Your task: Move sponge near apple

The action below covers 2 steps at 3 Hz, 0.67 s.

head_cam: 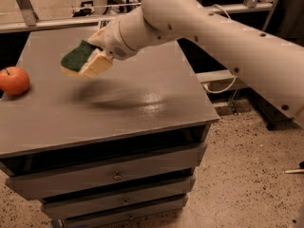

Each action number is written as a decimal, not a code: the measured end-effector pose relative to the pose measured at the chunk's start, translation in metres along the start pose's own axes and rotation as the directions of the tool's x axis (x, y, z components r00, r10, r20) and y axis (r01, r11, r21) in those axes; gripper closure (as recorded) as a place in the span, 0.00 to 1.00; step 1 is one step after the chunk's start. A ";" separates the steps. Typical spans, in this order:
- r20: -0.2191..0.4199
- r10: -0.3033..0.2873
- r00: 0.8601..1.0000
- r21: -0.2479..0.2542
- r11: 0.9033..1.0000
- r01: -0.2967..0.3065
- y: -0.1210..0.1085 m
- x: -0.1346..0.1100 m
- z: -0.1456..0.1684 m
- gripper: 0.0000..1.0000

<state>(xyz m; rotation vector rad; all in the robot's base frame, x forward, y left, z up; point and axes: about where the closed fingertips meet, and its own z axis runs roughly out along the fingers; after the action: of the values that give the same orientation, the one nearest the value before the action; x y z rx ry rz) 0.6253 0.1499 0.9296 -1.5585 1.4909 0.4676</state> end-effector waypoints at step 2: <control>0.048 -0.055 0.997 -0.142 0.988 0.061 -0.011 -0.015 0.104 1.00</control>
Offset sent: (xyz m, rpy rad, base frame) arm 0.0530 0.1090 -0.0469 -0.0071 0.0351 0.1925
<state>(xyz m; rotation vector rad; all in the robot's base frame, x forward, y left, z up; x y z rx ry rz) 0.6649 0.2401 0.8903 -1.6877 1.4005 0.5825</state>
